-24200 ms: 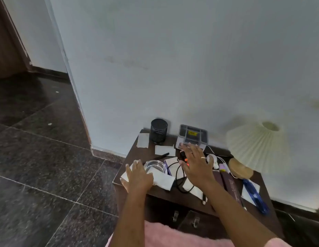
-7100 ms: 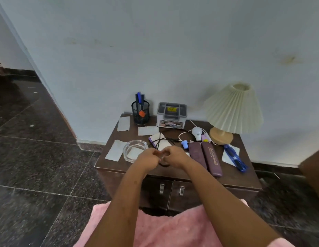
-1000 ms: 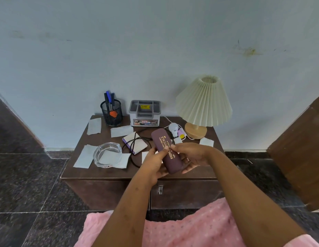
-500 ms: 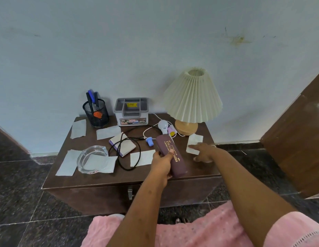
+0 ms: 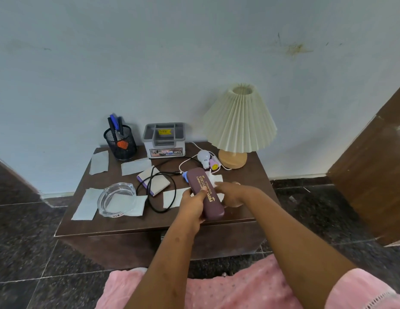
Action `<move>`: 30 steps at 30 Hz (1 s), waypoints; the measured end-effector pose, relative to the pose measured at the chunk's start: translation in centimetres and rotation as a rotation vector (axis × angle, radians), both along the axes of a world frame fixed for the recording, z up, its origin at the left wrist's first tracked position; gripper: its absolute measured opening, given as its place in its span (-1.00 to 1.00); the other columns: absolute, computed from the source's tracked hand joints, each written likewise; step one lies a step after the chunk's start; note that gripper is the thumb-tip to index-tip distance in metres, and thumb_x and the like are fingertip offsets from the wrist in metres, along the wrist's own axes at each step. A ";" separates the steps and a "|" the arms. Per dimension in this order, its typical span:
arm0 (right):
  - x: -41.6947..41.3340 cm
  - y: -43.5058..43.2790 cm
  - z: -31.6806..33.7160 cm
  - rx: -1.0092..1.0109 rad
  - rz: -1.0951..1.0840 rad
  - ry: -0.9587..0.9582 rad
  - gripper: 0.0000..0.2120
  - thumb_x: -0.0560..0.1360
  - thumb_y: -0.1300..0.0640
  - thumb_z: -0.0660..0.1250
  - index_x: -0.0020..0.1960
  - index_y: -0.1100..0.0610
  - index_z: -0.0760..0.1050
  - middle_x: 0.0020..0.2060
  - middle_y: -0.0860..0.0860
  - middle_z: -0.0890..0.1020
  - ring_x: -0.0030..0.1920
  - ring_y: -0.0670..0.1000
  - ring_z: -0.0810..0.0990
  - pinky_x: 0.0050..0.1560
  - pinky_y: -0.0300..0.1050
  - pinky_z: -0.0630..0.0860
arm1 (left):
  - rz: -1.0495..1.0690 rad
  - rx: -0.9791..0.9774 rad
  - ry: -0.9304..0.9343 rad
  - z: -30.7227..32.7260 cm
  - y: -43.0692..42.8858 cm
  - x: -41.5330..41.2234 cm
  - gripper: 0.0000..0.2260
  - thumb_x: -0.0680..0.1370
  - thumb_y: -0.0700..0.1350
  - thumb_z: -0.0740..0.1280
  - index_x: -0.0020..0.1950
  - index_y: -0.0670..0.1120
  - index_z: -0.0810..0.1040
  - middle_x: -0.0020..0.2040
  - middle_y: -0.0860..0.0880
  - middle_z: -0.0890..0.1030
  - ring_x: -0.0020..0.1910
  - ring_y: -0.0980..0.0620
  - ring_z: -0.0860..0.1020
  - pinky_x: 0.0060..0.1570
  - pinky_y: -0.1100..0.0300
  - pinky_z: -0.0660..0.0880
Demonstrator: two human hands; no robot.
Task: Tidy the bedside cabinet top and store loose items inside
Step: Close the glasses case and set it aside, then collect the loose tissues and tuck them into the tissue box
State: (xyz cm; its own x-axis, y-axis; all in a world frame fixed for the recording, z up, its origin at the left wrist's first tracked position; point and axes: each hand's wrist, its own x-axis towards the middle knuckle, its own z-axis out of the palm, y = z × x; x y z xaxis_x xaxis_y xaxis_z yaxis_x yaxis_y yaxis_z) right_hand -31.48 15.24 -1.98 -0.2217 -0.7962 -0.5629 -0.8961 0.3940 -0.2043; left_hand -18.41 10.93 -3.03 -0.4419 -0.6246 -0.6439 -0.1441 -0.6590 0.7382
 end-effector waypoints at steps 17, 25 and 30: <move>-6.7 5.8 0.4 -0.310 -1.086 -0.767 -0.66 0.52 0.14 0.33 0.25 0.00 0.33 -0.04 0.04 0.54 -0.05 0.08 0.52 -0.06 0.12 0.51 | -0.379 -0.118 -0.004 0.5 2.6 -2.0 -0.58 0.58 -0.30 0.16 0.43 -0.08 0.32 0.32 -0.06 0.42 0.17 0.05 0.47 0.09 0.17 0.47; -7.4 5.1 -1.4 -0.411 -1.105 -0.616 -0.60 0.56 0.16 0.27 0.36 0.21 0.31 0.20 0.22 0.52 0.10 0.17 0.52 0.04 0.08 0.52 | -0.356 -0.117 -0.055 0.1 2.1 -2.4 -0.65 0.57 -0.31 0.19 0.34 -0.07 0.43 0.12 0.01 0.44 0.08 0.06 0.50 0.02 0.19 0.51; -7.3 4.1 -1.8 -0.291 -0.892 -0.103 -0.45 0.55 -0.01 0.27 0.43 0.21 0.23 0.31 0.22 0.43 0.28 0.24 0.42 0.30 0.11 0.38 | -0.325 -0.095 -0.071 0.1 2.1 -2.5 -0.67 0.57 -0.31 0.20 0.30 -0.06 0.46 0.10 0.01 0.46 0.07 0.05 0.52 -0.06 0.22 0.53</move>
State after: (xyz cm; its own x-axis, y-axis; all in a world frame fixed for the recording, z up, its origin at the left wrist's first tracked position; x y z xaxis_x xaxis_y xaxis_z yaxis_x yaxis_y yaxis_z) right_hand -38.73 19.39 -3.73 -0.7774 -0.4688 -0.4193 -0.2605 0.8468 -0.4638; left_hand -20.94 13.02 -2.92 -0.5839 -0.5171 -0.6258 -0.3881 -0.4992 0.7747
